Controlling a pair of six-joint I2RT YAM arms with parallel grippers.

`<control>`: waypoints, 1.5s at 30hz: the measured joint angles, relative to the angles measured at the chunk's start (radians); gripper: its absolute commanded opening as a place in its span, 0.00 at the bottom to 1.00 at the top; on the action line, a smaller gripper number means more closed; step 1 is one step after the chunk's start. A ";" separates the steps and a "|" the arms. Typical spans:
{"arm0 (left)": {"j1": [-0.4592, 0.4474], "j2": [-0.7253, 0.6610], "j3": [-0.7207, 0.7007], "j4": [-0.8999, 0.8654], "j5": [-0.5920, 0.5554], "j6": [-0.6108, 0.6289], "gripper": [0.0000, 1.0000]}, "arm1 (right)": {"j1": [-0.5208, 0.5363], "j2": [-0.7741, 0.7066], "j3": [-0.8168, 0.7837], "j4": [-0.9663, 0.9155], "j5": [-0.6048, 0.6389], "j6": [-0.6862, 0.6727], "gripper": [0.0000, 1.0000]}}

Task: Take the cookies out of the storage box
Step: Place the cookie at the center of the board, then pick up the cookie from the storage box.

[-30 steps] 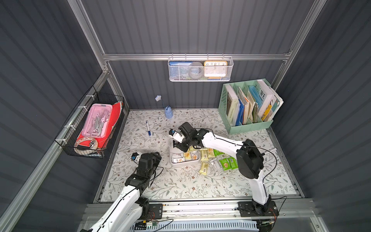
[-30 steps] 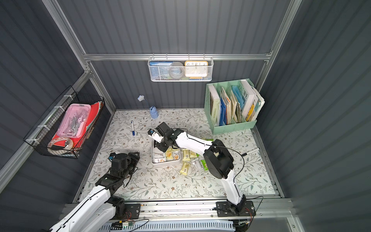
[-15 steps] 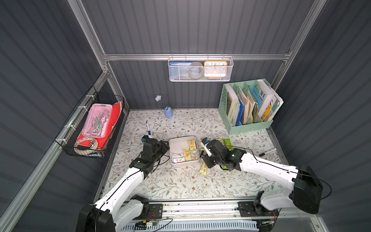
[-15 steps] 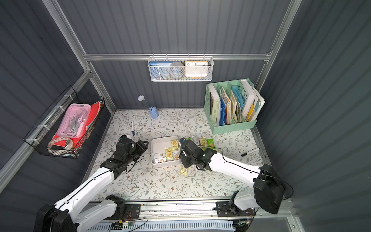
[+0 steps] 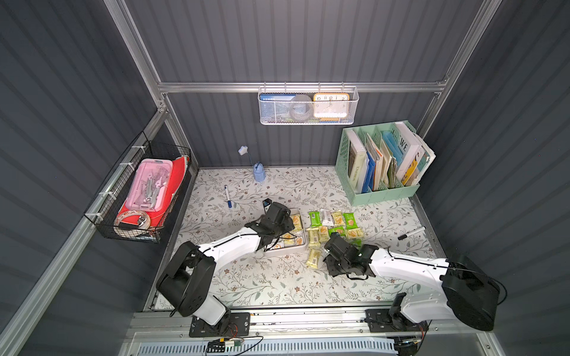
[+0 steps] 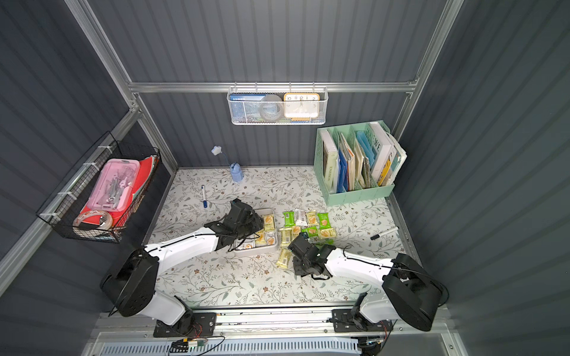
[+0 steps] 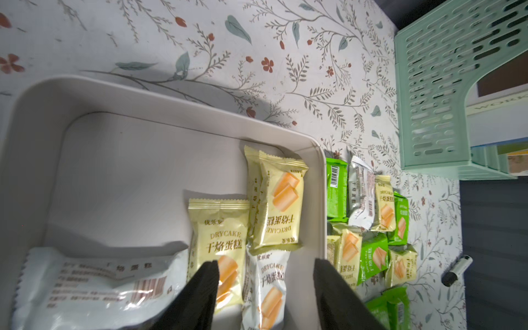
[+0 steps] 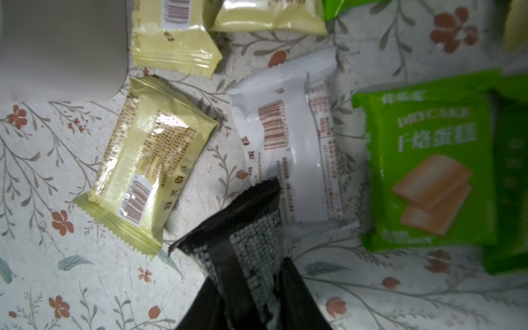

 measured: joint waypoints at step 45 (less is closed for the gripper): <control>-0.021 0.309 0.241 -0.088 -0.099 0.111 0.45 | -0.002 -0.355 -0.143 0.127 0.174 0.083 0.60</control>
